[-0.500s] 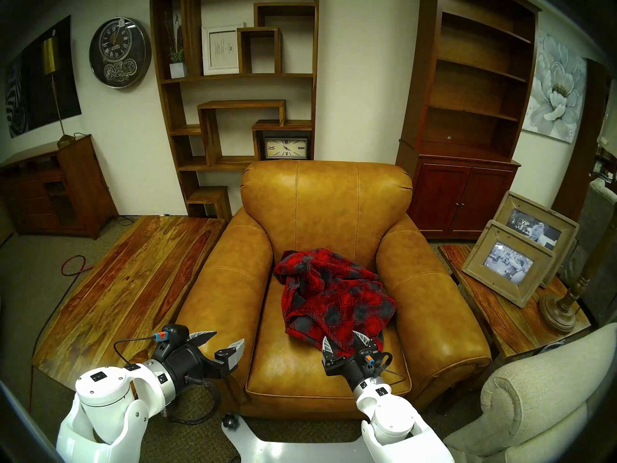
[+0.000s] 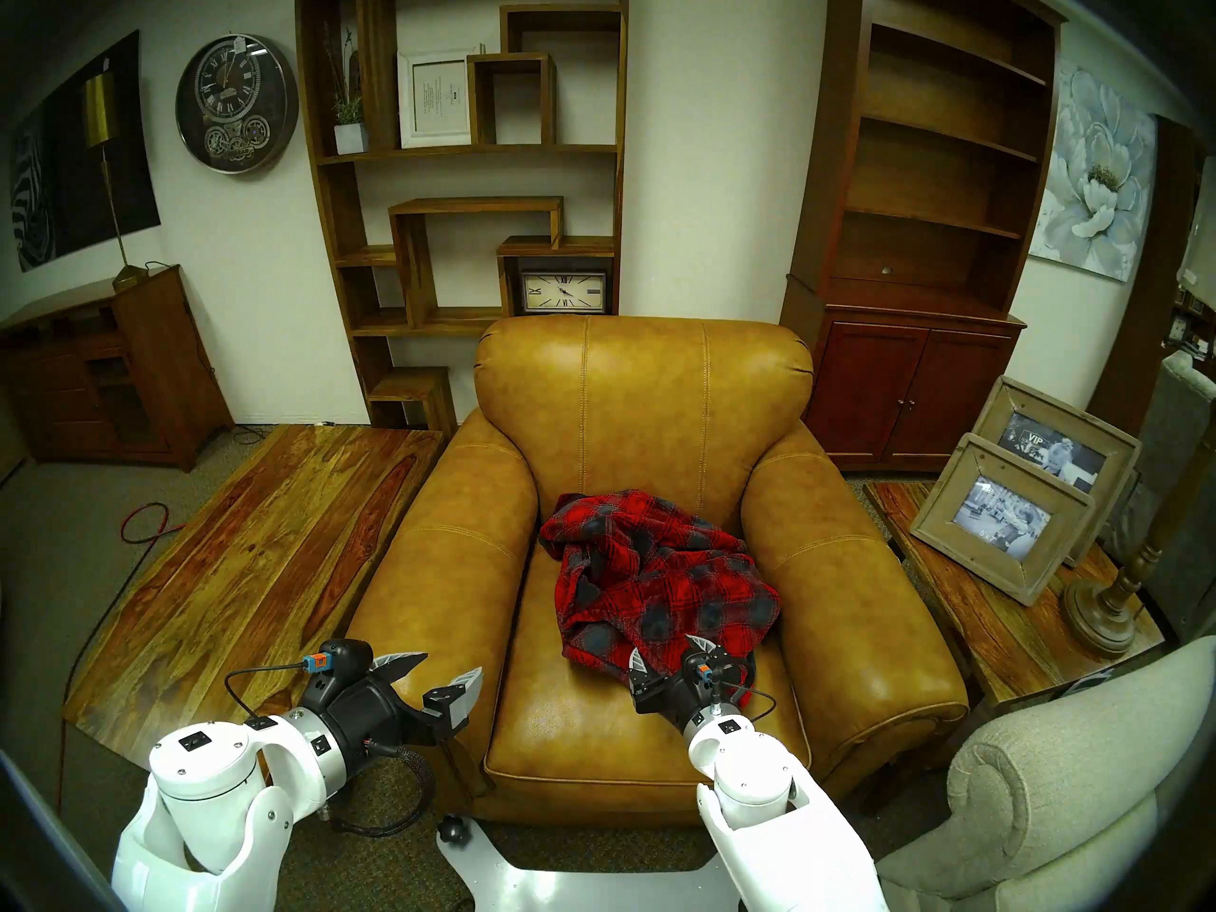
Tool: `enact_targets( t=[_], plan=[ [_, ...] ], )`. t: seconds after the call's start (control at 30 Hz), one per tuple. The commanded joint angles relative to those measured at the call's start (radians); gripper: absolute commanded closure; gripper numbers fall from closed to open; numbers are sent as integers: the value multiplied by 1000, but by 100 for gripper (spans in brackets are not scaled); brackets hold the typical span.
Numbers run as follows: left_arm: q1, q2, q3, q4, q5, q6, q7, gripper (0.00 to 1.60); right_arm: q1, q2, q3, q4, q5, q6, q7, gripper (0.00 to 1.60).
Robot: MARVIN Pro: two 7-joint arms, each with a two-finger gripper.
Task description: Move the blanket from sofa and drape it over the sofa arm
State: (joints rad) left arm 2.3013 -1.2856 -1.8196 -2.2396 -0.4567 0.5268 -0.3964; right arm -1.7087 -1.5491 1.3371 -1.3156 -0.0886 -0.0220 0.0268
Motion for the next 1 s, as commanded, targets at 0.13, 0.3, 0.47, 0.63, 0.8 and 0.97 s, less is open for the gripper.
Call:
enact_targets(
  t=[0.13, 0.3, 0.47, 0.63, 0.8, 0.97],
  plan=[
    [-4, 0, 0, -7, 0, -2, -2, 0, 154, -35, -31, 115, -45, 47, -17, 0],
    [-6, 0, 0, -3, 0, -2, -5, 0, 216, -54, -25, 225, -65, 76, -34, 0],
    [-8, -1, 0, -1, 0, -2, -6, 0, 259, -55, -5, 313, -64, 95, -43, 0],
    [-9, -1, 0, 1, 0, -2, -8, 0, 305, -61, 8, 377, -69, 107, -50, 0],
    [-11, -2, 0, 3, 0, -2, -10, 0, 355, -73, 17, 449, -80, 118, -58, 0],
    [-12, -2, 0, 3, 0, -2, -11, 0, 399, -79, 13, 540, -97, 120, -64, 68]
  ],
)
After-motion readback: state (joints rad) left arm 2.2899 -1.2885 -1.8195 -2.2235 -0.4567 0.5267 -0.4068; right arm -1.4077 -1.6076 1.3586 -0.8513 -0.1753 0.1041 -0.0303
